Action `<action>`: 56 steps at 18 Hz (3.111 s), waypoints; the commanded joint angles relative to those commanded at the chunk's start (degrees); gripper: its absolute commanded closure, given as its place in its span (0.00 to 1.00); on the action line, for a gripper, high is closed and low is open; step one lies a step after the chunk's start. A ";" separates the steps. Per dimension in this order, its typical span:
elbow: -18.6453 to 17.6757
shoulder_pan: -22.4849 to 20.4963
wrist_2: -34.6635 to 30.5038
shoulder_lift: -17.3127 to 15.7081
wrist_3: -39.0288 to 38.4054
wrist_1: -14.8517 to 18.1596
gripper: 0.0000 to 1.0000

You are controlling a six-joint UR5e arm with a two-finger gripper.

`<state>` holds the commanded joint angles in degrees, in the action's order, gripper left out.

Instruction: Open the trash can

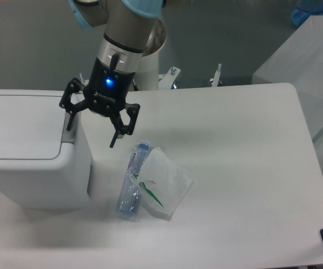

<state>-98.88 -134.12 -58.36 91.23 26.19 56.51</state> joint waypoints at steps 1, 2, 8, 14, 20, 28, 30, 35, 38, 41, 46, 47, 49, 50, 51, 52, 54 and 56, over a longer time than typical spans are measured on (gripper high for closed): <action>-0.17 0.00 -0.09 0.00 0.00 0.00 0.00; -0.35 0.00 -0.09 0.00 0.09 0.00 0.00; -1.14 0.00 -0.18 0.00 0.26 0.00 0.00; -1.67 0.00 -0.26 0.09 0.35 -0.18 0.00; -1.93 0.00 -0.26 0.09 0.35 -0.26 0.00; -1.85 0.00 -0.26 0.26 0.35 -0.26 0.00; -1.85 0.00 -0.26 0.44 0.35 -0.26 0.00; -1.67 -0.09 -0.26 0.26 0.35 -0.18 0.00; -0.97 -0.09 -0.18 0.09 0.26 -0.18 0.00; 0.26 -0.17 0.00 0.00 -0.09 -0.09 0.00; 1.23 -3.33 -0.18 0.79 0.53 -0.52 0.00; 1.32 -4.47 -0.18 1.66 0.53 -1.05 0.00; 1.93 -7.72 -0.26 3.07 0.88 -1.41 0.00; 2.37 -9.65 -0.26 4.12 1.05 -1.58 0.00; 3.33 -11.23 -0.35 5.44 1.58 -1.67 0.00; 4.38 -12.29 -0.35 7.10 2.80 -1.76 0.00; 6.49 -14.58 -0.87 10.79 5.00 -1.76 0.00; 7.99 -16.25 -5.95 13.35 6.15 -1.76 0.00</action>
<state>-90.89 -150.37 -64.31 104.58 32.34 54.76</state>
